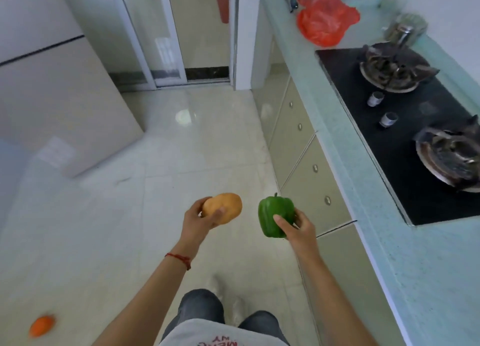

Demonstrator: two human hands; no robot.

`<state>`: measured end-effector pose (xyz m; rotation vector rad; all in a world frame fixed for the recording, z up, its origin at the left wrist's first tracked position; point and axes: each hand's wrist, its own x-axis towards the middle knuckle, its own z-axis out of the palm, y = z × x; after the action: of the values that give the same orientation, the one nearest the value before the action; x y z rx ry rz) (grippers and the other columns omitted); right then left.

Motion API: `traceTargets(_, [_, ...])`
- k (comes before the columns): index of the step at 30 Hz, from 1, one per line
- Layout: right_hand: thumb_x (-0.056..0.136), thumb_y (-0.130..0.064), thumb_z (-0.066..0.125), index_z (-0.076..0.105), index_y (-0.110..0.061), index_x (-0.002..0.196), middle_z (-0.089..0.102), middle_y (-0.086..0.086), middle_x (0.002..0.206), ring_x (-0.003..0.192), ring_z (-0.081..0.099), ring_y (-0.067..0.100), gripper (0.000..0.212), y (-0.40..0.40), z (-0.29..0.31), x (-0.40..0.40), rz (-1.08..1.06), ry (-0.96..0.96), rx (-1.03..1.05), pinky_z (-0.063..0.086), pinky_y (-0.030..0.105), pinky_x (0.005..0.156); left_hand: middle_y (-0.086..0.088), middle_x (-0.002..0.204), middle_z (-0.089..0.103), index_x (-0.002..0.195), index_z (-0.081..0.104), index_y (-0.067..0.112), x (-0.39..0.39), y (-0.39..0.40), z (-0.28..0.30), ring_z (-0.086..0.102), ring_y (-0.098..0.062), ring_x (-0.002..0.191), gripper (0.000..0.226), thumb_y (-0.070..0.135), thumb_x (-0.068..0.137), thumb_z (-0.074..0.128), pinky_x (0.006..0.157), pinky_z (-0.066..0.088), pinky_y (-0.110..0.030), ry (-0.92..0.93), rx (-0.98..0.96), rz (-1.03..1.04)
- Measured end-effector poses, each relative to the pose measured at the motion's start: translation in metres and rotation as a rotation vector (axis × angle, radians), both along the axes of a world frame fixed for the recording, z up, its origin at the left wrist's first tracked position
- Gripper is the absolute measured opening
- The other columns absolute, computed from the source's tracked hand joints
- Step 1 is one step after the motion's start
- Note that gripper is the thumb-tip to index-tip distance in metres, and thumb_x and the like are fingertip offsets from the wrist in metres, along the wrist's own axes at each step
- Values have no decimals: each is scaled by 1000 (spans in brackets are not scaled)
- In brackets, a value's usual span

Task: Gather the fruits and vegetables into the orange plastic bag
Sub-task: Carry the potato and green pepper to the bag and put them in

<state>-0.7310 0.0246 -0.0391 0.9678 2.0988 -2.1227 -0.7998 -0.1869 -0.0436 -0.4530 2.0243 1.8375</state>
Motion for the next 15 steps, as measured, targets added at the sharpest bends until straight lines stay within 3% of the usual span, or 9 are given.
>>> traceTargets(5, [72,-22,77,59,-30,99,66,-1,102,97,64,21,33,2,-6,-55,55,-10,1,54,48,87,-10,117,52,112,55,14,-48,0,-4,57,-24,98,42,18,75,73,64,55,-26,19,-7,39])
traceTargets(10, [74,-21,75,57,-29,102,64,0,104,99,63,20,34,6,-10,-135,54,9,-23,54,47,87,-10,117,52,114,55,14,-129,1,-8,56,-25,99,44,20,74,74,67,56,-29,32,3,30])
traceTargets(15, [75,-18,73,59,-16,109,64,-3,99,93,63,15,36,5,-2,-232,-5,19,-45,55,43,85,-7,113,53,111,57,15,-231,0,-1,59,-20,96,48,25,68,76,70,57,-31,35,34,12])
